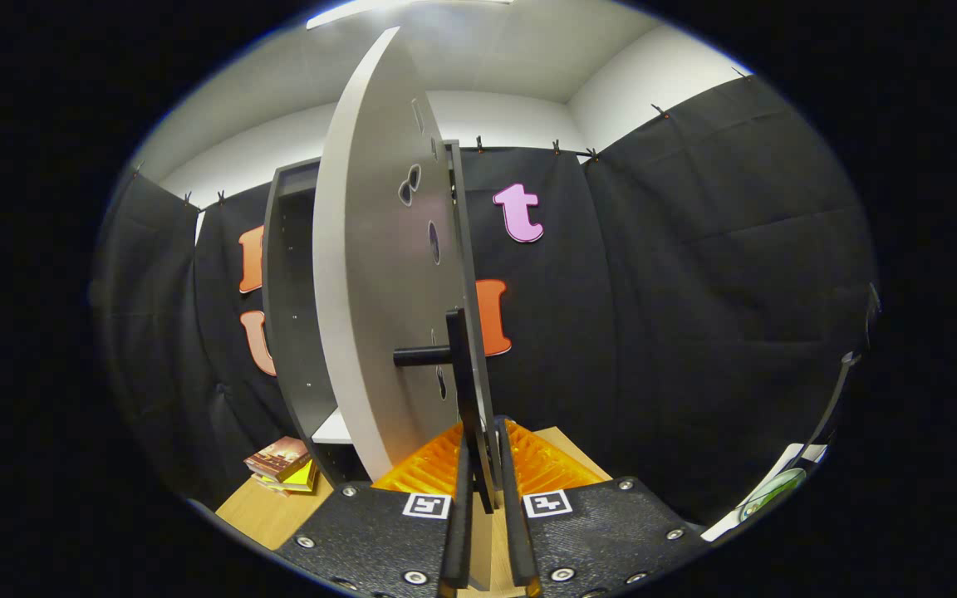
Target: Open the shoe cabinet door, grab the shoes and put them into the shoe cabinet, then close the shoe cabinet door.
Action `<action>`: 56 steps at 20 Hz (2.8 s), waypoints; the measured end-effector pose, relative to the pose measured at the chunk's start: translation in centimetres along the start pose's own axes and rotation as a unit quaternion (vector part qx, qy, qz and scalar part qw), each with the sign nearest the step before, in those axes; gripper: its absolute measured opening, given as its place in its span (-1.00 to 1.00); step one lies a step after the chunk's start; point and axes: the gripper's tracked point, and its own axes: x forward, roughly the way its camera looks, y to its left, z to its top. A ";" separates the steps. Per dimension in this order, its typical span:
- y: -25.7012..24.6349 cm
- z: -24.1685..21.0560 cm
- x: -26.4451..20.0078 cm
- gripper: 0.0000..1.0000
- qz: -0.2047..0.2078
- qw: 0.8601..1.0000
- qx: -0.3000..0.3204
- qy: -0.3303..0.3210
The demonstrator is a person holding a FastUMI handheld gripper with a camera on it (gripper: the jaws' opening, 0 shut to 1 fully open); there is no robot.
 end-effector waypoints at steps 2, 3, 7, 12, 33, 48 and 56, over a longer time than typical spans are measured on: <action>-0.6 -0.1 0.1 -0.67 0.009 1.000 -0.003 0.000; -0.6 0.0 0.1 -0.67 0.015 1.000 -0.005 -0.001; -2.1 0.2 0.4 -0.67 0.033 0.999 -0.013 -0.002; -3.6 0.2 0.6 -0.67 0.053 0.998 -0.017 -0.001; -6.3 0.9 -1.3 -0.69 0.040 0.998 -0.043 -0.006; 2.0 4.4 -6.3 -0.69 0.058 0.997 -0.049 -0.034; 10.6 4.7 -6.2 -0.14 0.092 0.994 -0.038 -0.042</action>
